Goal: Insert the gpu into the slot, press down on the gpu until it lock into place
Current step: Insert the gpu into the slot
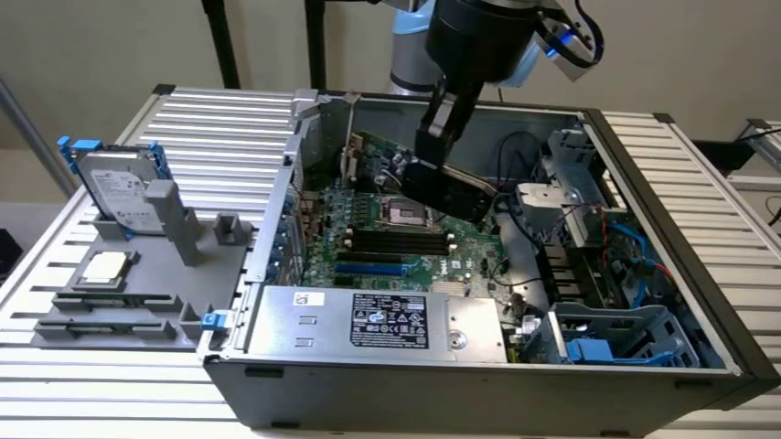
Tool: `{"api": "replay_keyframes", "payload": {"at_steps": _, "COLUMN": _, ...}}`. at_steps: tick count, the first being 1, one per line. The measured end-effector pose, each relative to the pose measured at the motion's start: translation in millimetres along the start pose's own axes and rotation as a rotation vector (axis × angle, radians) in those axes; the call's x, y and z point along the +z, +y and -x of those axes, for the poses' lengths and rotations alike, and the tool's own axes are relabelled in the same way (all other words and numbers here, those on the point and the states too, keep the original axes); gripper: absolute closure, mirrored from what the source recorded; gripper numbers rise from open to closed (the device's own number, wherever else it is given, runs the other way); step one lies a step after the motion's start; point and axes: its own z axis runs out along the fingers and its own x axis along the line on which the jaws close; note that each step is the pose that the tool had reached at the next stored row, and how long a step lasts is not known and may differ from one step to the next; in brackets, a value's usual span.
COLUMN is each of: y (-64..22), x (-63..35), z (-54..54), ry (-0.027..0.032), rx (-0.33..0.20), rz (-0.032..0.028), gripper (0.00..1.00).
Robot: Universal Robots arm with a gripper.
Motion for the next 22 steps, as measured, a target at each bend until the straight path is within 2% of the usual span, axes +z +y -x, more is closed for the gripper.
{"api": "replay_keyframes", "payload": {"at_steps": 10, "y": -0.9, "x": 6.9, "z": -0.1, "ry": 0.0129, "rx": -0.183, "rz": -0.0011, "gripper": 0.74}}
{"api": "replay_keyframes", "payload": {"at_steps": 13, "y": -1.0, "x": 8.5, "z": -0.3, "ry": 0.0105, "rx": -0.233, "rz": 0.0, "gripper": 0.74}}
{"api": "replay_keyframes", "payload": {"at_steps": 16, "y": -1.2, "x": 9.6, "z": -0.2, "ry": -0.0012, "rx": -0.276, "rz": 0.003, "gripper": 0.74}}
{"api": "replay_keyframes", "payload": {"at_steps": 20, "y": -1.0, "x": 11.1, "z": -0.4, "ry": -0.0245, "rx": -0.322, "rz": 0.0085, "gripper": 0.74}}
{"api": "replay_keyframes", "payload": {"at_steps": 21, "y": -0.7, "x": 11.8, "z": -0.7, "ry": -0.0323, "rx": -0.328, "rz": 0.009, "gripper": 0.74}}
{"api": "replay_keyframes", "payload": {"at_steps": 22, "y": -0.4, "x": 12.7, "z": -1.3, "ry": -0.0377, "rx": -0.332, "rz": 0.0079, "gripper": 0.74}}
